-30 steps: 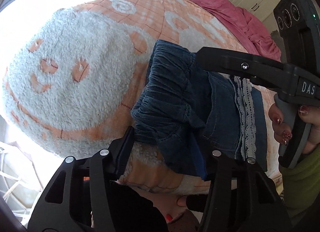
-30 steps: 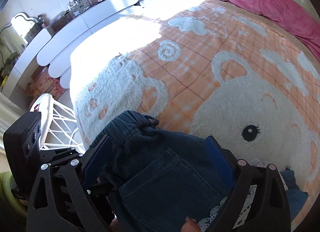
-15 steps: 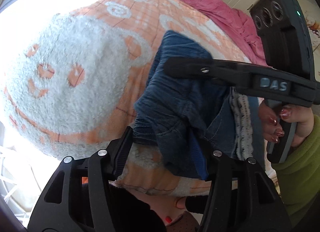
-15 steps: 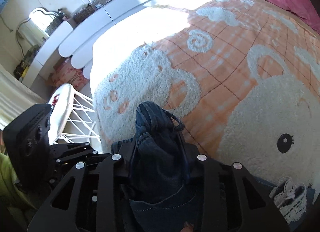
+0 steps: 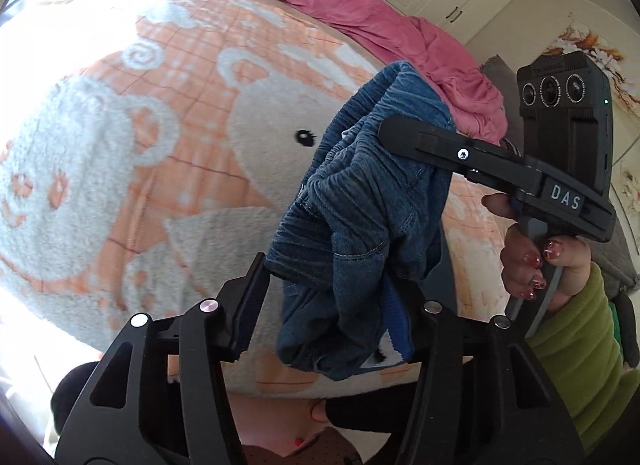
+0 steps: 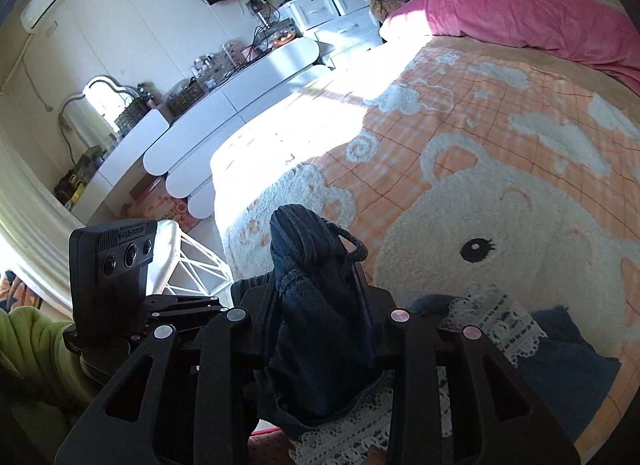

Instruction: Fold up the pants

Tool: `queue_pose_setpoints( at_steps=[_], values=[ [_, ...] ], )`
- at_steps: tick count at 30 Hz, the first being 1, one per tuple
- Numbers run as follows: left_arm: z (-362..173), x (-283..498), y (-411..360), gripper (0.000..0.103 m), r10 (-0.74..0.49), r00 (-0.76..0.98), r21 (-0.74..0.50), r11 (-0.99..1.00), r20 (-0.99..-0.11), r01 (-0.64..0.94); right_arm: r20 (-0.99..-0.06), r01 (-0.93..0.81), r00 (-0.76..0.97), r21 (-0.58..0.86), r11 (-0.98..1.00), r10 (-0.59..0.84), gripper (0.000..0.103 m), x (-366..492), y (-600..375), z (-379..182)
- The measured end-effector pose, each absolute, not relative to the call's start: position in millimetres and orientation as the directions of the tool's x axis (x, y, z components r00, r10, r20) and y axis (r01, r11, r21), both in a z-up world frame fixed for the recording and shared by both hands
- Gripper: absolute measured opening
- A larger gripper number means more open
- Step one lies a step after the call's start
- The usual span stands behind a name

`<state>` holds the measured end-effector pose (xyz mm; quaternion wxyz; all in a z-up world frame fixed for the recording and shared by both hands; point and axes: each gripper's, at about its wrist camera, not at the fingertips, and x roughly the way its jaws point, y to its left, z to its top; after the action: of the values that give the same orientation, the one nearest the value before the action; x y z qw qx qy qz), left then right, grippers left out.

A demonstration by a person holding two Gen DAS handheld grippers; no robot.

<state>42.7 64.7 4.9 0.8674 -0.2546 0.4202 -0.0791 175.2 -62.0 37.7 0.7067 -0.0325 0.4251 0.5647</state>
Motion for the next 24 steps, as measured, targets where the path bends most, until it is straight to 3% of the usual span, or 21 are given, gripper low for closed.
queue_pose_setpoints(
  at_steps=[4, 7, 17, 20, 22, 24],
  values=[
    [15.2, 47.4, 40.5, 0.045, -0.345, 0.638, -0.480, 0.876, -0.688, -0.044, -0.627, -0.815, 0.045, 0.427, 0.391, 0.778, 0.030, 180.0, -91.1, 41.2],
    [20.6, 51.8, 24.2, 0.045, -0.340, 0.653, -0.459, 0.889, -0.677, -0.013, -0.601, -0.779, 0.083, 0.458, 0.428, 0.795, 0.042, 187.9, -120.3, 39.9],
    [12.7, 57.2, -57.1, 0.045, -0.485, 0.559, -0.448, 0.868, -0.672, 0.214, -0.647, -0.556, 0.222, 0.530, 0.640, 0.729, 0.055, 191.3, -236.1, -11.8],
    [25.7, 52.7, -52.6, 0.045, -0.424, 0.621, -0.382, 0.900, -0.660, 0.209, -0.670, -0.546, 0.224, 0.515, 0.661, 0.708, 0.059, 181.6, -238.2, -16.1],
    [26.6, 54.5, -46.3, 0.045, -0.309, 0.652, -0.284, 0.948, -0.693, 0.146, -0.671, -0.562, 0.211, 0.511, 0.650, 0.711, 0.072, 173.5, -230.6, -12.0],
    [16.2, 64.0, -39.8, 0.036, -0.296, 0.638, -0.291, 0.950, -0.711, 0.116, -0.700, -0.573, 0.212, 0.477, 0.667, 0.682, 0.075, 170.9, -219.2, -13.3]
  ],
)
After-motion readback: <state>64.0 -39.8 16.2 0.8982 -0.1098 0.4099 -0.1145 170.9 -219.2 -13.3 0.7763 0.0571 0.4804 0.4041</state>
